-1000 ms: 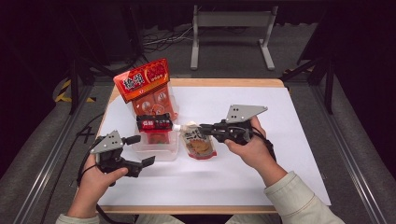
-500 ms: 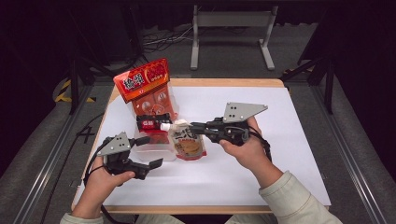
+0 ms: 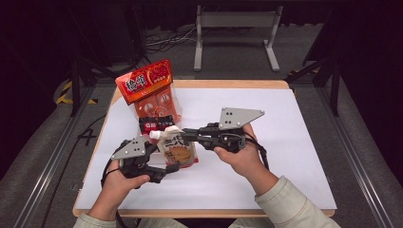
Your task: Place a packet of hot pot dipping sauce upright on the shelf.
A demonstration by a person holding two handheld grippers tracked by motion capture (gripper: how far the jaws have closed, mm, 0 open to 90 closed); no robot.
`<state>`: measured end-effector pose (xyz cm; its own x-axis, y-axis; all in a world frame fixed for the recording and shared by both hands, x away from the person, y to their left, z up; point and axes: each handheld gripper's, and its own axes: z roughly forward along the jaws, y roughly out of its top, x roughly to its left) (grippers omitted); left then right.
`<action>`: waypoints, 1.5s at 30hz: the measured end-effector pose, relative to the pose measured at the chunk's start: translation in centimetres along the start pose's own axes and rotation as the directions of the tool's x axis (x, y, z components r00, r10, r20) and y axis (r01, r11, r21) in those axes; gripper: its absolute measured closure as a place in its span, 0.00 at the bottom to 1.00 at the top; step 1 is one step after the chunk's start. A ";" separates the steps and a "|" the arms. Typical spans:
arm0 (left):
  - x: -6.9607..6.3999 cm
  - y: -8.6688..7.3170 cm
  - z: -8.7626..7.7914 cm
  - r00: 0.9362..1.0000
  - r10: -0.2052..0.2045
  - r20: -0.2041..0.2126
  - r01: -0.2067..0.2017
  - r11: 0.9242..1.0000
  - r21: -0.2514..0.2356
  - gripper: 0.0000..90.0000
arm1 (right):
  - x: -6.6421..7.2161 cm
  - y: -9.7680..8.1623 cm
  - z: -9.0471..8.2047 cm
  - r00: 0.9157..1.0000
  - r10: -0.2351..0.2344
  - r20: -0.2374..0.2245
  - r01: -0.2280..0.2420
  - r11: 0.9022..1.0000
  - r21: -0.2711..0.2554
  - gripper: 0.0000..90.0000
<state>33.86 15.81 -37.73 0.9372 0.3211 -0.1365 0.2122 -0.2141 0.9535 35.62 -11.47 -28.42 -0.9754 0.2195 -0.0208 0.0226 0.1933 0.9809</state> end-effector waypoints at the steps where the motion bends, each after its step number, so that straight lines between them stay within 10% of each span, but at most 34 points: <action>1: -0.1 0.0 0.1 1.000 -0.001 0.016 0.001 1.000 -0.008 0.31 | 0.0 -0.1 0.1 1.000 0.003 -0.007 -0.003 1.000 -0.004 0.98; 16: 0.3 -0.6 0.8 0.993 -0.005 0.116 0.010 0.999 -0.042 0.76 | 0.3 -0.3 0.7 1.000 0.006 -0.027 -0.006 1.000 -0.019 0.98; 27: 0.4 -0.5 0.3 0.993 -0.013 0.117 0.016 0.999 -0.028 0.85 | 0.2 -0.4 0.9 0.999 0.010 -0.050 -0.011 0.999 -0.035 0.95; 37: 1.2 -0.2 -0.9 0.996 -0.039 0.078 0.042 0.999 -0.032 0.87 | -0.2 -1.4 0.0 0.999 0.045 0.011 -0.045 0.998 -0.047 0.61; 45: 2.2 0.4 -2.4 0.998 -0.046 0.042 0.047 0.998 -0.030 0.87 | -0.7 -2.5 -2.0 0.996 0.074 0.058 -0.072 0.997 -0.042 0.56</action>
<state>35.33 18.60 -37.05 0.9373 0.2912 -0.1916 0.2481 -0.1713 0.9535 35.78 -14.02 -30.46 -0.9566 0.2886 0.0411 0.0837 0.1368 0.9871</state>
